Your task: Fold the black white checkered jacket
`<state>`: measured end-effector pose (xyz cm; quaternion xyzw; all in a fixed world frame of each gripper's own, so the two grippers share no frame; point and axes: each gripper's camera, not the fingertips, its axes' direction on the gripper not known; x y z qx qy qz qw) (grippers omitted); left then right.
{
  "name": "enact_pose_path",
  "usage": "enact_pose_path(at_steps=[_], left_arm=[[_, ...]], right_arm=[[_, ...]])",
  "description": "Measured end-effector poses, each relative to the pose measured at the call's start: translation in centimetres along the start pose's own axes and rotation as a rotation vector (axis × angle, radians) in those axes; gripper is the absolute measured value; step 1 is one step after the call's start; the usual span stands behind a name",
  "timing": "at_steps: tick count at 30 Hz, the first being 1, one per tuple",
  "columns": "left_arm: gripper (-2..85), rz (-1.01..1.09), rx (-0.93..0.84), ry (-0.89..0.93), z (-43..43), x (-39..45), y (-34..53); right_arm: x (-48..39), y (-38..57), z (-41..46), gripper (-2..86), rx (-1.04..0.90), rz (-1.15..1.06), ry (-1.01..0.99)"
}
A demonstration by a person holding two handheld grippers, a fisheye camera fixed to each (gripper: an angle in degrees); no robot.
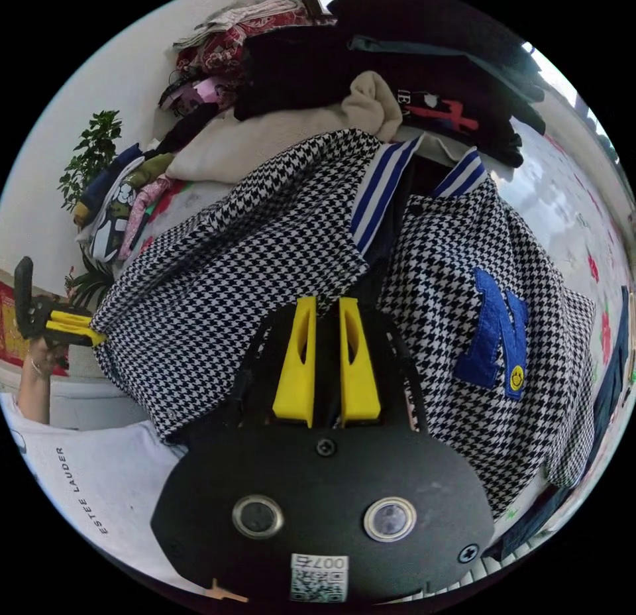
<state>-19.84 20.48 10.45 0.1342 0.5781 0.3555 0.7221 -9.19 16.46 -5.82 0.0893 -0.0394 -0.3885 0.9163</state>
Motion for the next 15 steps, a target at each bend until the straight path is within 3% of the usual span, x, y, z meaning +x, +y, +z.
enact_pose_path(at_steps=[6, 10, 15], left_arm=[[-0.6, -0.010, 0.050, 0.262, -5.5, -8.2, -1.7], [-0.6, -0.060, 0.151, 0.258, -8.1, -11.5, -3.2], [-0.7, -0.187, 0.447, 0.219, -15.4, -16.5, -5.1]], right_arm=[[-0.1, -0.8, 0.3, 4.3, -0.019, 0.030, -0.047], [0.0, -1.4, 0.0, 2.4, -0.015, 0.054, -0.001], [-0.8, -2.1, -3.6, 0.7, 0.031, -0.003, 0.041]])
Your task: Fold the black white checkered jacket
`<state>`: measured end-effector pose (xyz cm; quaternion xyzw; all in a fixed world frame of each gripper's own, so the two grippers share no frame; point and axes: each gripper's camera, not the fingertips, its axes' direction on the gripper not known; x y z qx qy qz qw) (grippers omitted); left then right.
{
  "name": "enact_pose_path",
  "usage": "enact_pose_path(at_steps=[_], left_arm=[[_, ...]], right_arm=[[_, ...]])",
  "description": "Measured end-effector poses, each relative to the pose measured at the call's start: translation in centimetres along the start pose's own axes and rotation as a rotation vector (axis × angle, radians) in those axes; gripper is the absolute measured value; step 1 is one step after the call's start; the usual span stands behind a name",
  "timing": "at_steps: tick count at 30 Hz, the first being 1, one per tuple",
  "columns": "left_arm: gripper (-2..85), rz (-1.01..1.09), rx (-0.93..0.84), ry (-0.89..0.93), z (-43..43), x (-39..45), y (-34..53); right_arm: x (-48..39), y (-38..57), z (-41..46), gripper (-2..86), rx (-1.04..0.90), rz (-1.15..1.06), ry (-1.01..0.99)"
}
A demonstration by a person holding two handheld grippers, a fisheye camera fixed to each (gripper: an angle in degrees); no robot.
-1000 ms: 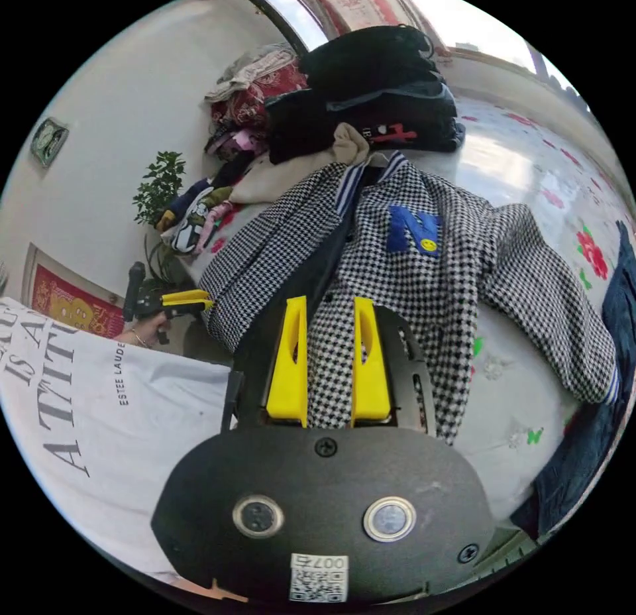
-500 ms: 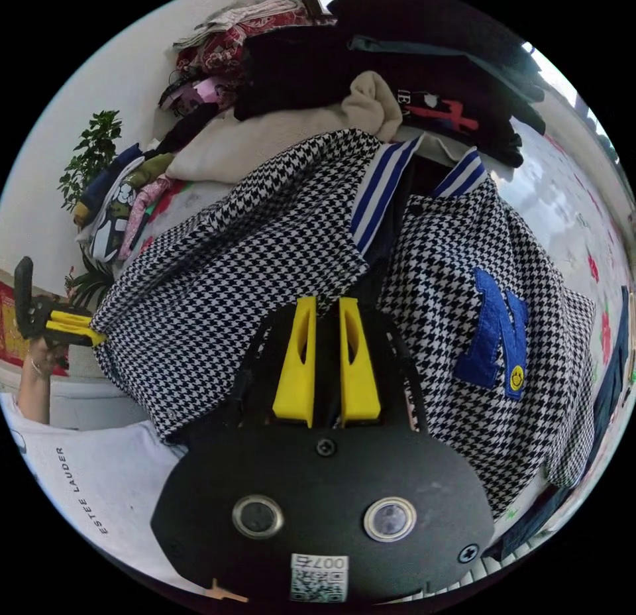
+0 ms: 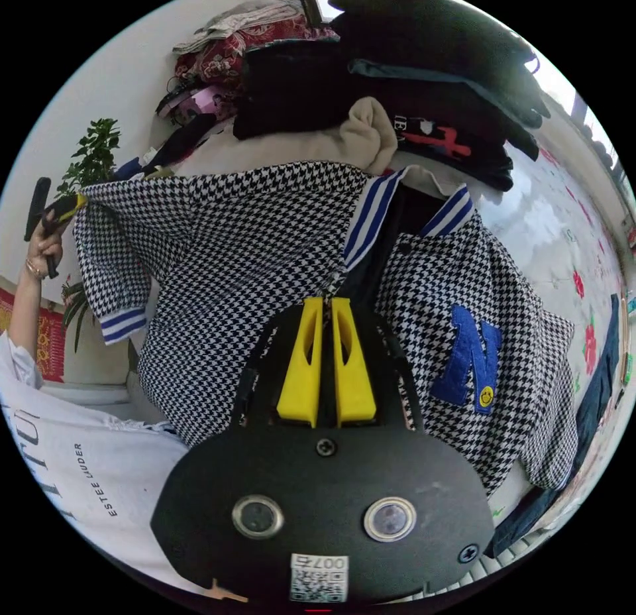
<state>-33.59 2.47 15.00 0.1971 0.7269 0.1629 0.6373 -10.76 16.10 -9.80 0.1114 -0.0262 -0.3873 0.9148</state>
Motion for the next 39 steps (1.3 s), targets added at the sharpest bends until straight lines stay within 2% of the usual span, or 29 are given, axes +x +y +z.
enact_pose_path(at_steps=[7, 9, 12, 14, 16, 17, 19, 21, 25, 28, 31, 35, 39], left_arm=[[-0.5, -0.127, 0.303, -0.162, -5.5, -3.6, -4.6], [0.0, -0.241, 0.369, -0.249, -4.9, -6.0, -6.1], [3.1, -0.354, 0.359, -0.342, -1.3, -9.0, -8.3], [6.5, -0.391, 0.269, -0.373, 1.5, -10.4, -9.2], [8.4, -0.434, 0.189, -0.410, 3.4, -11.0, -8.8], [8.8, -0.417, 0.175, -0.406, 4.0, -10.6, -7.7], [8.9, -0.336, 0.199, -0.410, 3.9, -8.7, -5.2], [8.4, -0.210, 0.213, -0.435, 3.5, -5.2, -0.3], [7.7, -0.104, 0.163, -0.435, 4.7, -0.3, 9.2], [7.8, -0.168, 0.059, -0.408, 7.3, 1.8, 17.0], [8.1, -0.273, -0.020, -0.381, 9.6, 2.5, 22.8], [7.9, -0.336, -0.072, -0.307, 11.9, 2.1, 25.7], [6.3, -0.368, -0.037, -0.254, 12.0, 1.2, 25.2]], right_arm=[[0.0, -6.1, -6.8, 0.2, 0.072, -0.159, -0.009], [0.5, -8.8, -6.8, 0.1, 0.116, -0.175, -0.001], [1.5, -14.2, -4.7, 0.1, 0.122, -0.167, 0.046], [3.2, -17.3, -0.7, 0.2, 0.017, -0.111, 0.134], [5.2, -18.0, 2.4, 0.3, -0.135, -0.022, 0.123], [6.0, -17.2, 3.1, 0.3, -0.151, 0.010, 0.132], [6.5, -14.5, 1.9, 0.6, -0.051, 0.026, 0.133], [6.7, -10.9, 0.3, 1.4, 0.014, 0.016, 0.032], [6.1, 1.5, -2.1, 3.8, 0.133, -0.006, -0.340], [4.2, 9.6, -0.6, 5.2, 0.045, -0.006, -0.520], [1.6, 14.7, 1.4, 6.2, -0.047, -0.037, -0.601], [-1.5, 16.7, 5.1, 7.6, -0.239, -0.095, -0.569], [-3.0, 15.7, 6.0, 7.0, -0.261, -0.116, -0.554]])
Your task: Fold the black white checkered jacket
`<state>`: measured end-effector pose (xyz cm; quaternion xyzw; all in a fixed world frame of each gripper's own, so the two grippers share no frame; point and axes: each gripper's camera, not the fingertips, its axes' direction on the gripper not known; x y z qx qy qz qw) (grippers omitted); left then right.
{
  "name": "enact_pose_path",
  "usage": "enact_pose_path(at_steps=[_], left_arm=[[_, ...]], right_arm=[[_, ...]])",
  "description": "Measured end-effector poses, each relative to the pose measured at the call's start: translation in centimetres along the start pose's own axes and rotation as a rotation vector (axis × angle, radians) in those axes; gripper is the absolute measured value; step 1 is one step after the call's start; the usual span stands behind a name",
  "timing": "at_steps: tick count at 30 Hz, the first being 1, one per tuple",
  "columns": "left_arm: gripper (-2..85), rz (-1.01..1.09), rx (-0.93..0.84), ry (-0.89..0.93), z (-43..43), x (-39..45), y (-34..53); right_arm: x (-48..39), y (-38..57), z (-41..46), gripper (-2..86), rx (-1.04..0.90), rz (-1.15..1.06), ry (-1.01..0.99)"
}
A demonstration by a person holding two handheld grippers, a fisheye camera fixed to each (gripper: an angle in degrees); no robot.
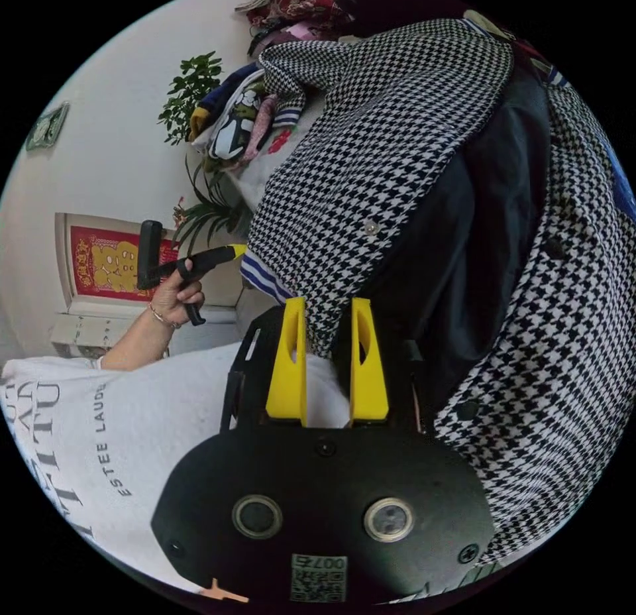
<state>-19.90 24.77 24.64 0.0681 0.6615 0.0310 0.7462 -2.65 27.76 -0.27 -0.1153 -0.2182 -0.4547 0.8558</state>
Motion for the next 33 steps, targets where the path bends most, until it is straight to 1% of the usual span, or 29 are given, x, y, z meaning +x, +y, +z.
enact_pose_path(at_steps=[1, 2, 3, 5, 7, 10, 13, 15, 16, 18, 20, 21, 22, 24, 26, 28, 29, 31, 32, 33], left_arm=[[6.2, 0.000, 0.003, 0.003, -0.1, 0.0, -0.1], [6.4, 0.008, 0.019, 0.005, -0.5, 0.2, -0.2], [7.4, 0.022, 0.035, 0.003, -1.0, 0.4, -0.2], [9.6, 0.045, 0.065, 0.025, -1.7, 0.6, 0.0], [10.1, 0.059, 0.074, 0.038, -2.2, 0.5, 0.0], [11.2, 0.074, 0.057, -0.012, -1.7, -0.1, -0.4], [12.6, 0.074, 0.012, 0.014, -0.1, -1.2, -1.8], [12.6, 0.076, -0.063, 0.041, 1.9, -1.8, -3.1], [11.5, 0.076, -0.085, 0.045, 2.4, -1.8, -3.4], [6.6, 0.119, -0.173, 0.073, 4.2, -1.3, -4.2], [4.6, 0.177, -0.228, 0.034, 4.9, -0.6, -4.3], [4.3, 0.199, -0.244, 0.004, 4.7, -0.4, -4.2], [4.3, 0.200, -0.239, -0.010, 4.5, -0.5, -4.1], [5.4, 0.177, -0.173, -0.001, 2.6, -1.2, -3.6], [7.0, 0.162, -0.147, -0.014, 1.6, -1.4, -3.2], [6.6, 0.161, -0.116, -0.099, 0.4, -0.8, -3.0], [6.4, 0.175, -0.052, -0.163, -0.8, 0.3, -2.7], [5.6, 0.258, 0.044, -0.222, -2.5, 3.2, -2.4], [5.2, 0.339, 0.093, -0.220, -3.1, 5.5, -2.2], [5.1, 0.442, 0.098, -0.149, -2.8, 7.9, -2.2]], right_arm=[[-0.5, -0.6, 0.2, 6.2, -0.022, -0.016, 0.022], [-1.2, -0.9, 0.1, 5.1, -0.040, -0.034, 0.108], [-1.6, -0.8, -0.2, 4.6, -0.036, -0.053, 0.137], [-2.8, 0.1, -2.0, 2.9, 0.017, -0.116, 0.138], [-3.4, 1.1, -3.4, 2.0, 0.049, -0.134, 0.160], [-3.3, 2.1, -5.3, 1.1, 0.104, -0.138, 0.169], [-2.6, 2.1, -5.8, 0.7, 0.114, -0.097, 0.127], [-2.6, 2.8, -6.1, 0.6, 0.140, -0.102, 0.151], [-2.4, 3.1, -5.6, 0.7, 0.109, -0.102, 0.179], [-1.4, 3.6, -3.7, 1.0, 0.019, -0.084, 0.202], [0.2, 3.9, -2.2, 1.6, -0.052, -0.022, 0.143], [0.3, 3.9, -2.3, 1.8, -0.047, -0.012, 0.137], [0.1, 4.0, -3.3, 2.2, -0.006, -0.020, 0.147], [-0.2, 3.8, -5.6, 3.0, 0.078, -0.048, 0.202], [0.5, 2.1, -8.9, 4.7, 0.150, -0.049, 0.321], [1.4, -0.1, -11.0, 5.9, 0.175, -0.041, 0.408], [2.1, -1.8, -12.2, 6.8, 0.194, -0.037, 0.459], [3.4, -4.8, -13.5, 7.7, 0.214, -0.024, 0.526], [4.2, -7.0, -13.9, 8.0, 0.209, -0.026, 0.557], [4.6, -8.0, -13.9, 8.1, 0.204, -0.027, 0.577]])
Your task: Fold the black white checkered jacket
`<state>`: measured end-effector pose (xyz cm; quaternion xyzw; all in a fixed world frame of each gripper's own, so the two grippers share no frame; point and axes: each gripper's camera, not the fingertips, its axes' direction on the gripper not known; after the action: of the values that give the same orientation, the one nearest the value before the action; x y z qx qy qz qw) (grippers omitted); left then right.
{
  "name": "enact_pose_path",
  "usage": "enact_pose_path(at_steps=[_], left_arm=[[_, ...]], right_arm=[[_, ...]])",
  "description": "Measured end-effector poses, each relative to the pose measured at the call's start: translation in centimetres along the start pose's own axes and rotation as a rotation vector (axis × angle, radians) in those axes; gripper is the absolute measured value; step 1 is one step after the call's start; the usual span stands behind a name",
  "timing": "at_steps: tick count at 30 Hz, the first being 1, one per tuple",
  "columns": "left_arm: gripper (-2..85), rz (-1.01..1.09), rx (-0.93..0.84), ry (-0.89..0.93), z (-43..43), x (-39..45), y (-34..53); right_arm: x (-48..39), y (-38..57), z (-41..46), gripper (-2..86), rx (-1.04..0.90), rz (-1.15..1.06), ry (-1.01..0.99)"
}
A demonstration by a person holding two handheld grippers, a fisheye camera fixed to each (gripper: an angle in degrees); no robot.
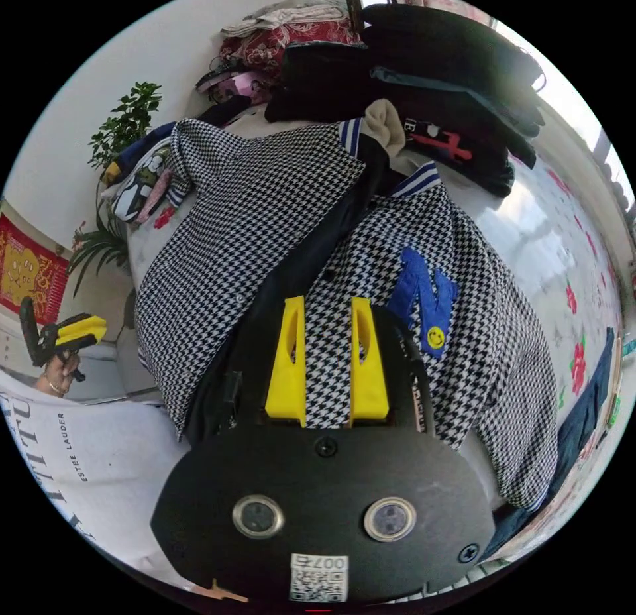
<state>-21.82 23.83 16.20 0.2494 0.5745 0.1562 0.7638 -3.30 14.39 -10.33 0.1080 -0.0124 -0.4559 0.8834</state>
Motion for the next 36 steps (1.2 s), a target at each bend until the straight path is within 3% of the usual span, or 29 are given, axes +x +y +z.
enact_pose_path(at_steps=[3, 6, 8, 10, 12, 15, 19, 23, 27, 30, 33, 36], left_arm=[[9.6, 0.211, -0.100, 0.267, 3.6, 5.4, -2.9], [12.7, 0.383, -0.230, 0.429, 9.1, 10.7, -4.9], [14.6, 0.481, -0.329, 0.474, 12.0, 13.9, -5.8], [14.7, 0.577, -0.431, 0.417, 14.6, 16.7, -6.1], [11.1, 0.739, -0.380, 0.245, 14.7, 19.6, -6.1], [6.3, 0.805, -0.381, 0.142, 14.9, 21.0, -6.0], [1.3, 0.731, -0.386, 0.226, 13.8, 19.4, -7.0], [-0.1, 0.623, -0.316, 0.354, 8.1, 15.5, -8.3], [-0.3, 0.531, -0.260, 0.377, 4.6, 12.6, -7.6], [-0.2, 0.391, -0.289, 0.336, 6.6, 10.1, -6.2], [0.1, 0.211, -0.436, 0.377, 12.3, 7.6, -3.7], [0.6, 0.139, -0.441, 0.448, 13.4, 6.9, -2.9]], right_arm=[[1.0, -4.7, 2.7, 7.7, -0.058, -0.042, 0.095], [1.5, -7.4, 6.9, 5.8, -0.202, -0.079, 0.122], [2.4, -7.3, 6.8, 3.4, -0.178, -0.069, 0.117], [4.2, -7.0, 6.1, 2.0, -0.186, -0.018, 0.068], [6.2, -5.8, 3.6, 1.2, -0.078, 0.049, 0.013], [10.7, -3.3, -0.6, 0.5, 0.113, 0.231, -0.188], [15.1, -0.6, -3.5, 0.2, 0.318, 0.377, -0.526], [14.5, -2.1, -4.5, 0.3, 0.361, 0.344, -0.625], [11.9, -4.7, -3.1, 0.7, 0.301, 0.281, -0.582], [8.9, -6.8, 0.9, 2.0, 0.208, 0.227, -0.462], [6.6, -7.8, 8.6, 3.5, -0.074, 0.243, -0.314], [6.6, -6.0, 7.1, 4.7, 0.017, 0.251, -0.322]])
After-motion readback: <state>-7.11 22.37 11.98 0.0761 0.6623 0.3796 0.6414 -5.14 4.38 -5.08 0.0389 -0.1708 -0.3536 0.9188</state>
